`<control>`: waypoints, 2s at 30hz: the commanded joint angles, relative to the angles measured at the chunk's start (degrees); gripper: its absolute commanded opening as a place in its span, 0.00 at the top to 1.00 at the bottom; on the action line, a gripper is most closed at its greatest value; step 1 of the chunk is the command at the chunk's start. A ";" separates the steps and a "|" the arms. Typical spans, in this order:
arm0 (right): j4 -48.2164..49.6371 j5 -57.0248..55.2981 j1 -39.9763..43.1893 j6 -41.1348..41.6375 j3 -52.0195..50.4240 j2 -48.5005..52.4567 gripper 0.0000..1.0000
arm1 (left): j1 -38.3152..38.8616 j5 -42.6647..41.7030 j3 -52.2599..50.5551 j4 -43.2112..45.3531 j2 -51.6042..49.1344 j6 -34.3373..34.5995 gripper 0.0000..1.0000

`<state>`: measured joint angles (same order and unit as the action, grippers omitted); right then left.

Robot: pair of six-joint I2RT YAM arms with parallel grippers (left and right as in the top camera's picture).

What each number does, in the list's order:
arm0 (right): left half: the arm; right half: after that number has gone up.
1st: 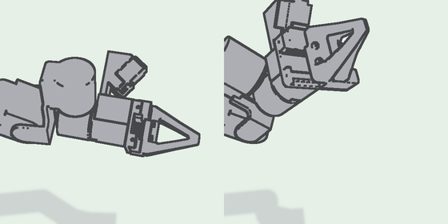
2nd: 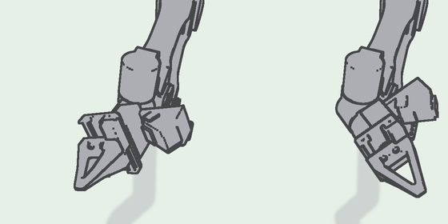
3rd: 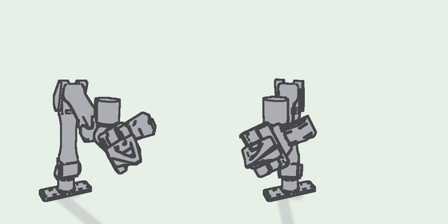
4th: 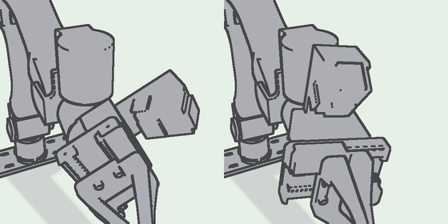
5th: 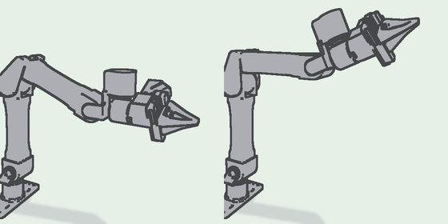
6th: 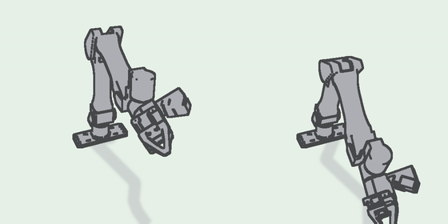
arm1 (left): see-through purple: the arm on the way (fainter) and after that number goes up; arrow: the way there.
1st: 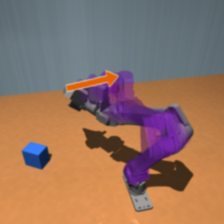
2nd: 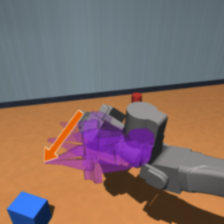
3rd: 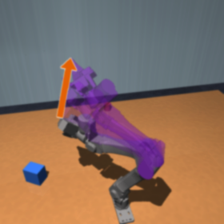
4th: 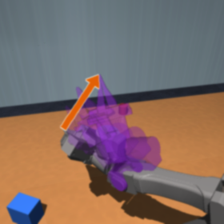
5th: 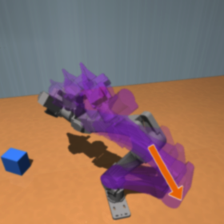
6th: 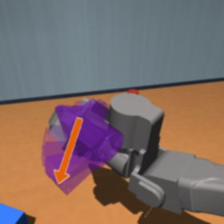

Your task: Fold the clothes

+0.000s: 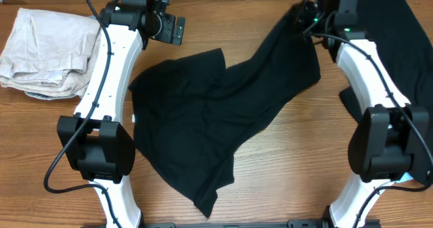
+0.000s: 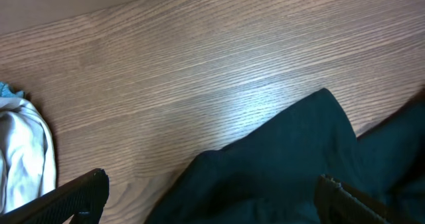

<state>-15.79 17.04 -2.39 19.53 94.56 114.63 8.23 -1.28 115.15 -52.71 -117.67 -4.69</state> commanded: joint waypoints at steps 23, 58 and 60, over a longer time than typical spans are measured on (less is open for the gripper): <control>16.74 -16.31 1.25 10.08 1.22 2.73 0.00 | -0.33 0.48 1.27 0.20 0.02 -1.14 0.00; -8.11 -14.36 6.45 8.81 -27.15 -2.93 0.44 | -0.22 1.25 1.27 -4.15 0.02 1.07 0.00; -6.29 -14.38 5.77 8.81 -27.17 -2.60 0.44 | -0.22 1.25 1.27 -4.15 0.02 1.05 0.00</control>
<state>-24.18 2.72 4.64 27.88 67.75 111.61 8.16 -0.38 115.18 -56.82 -117.67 -4.45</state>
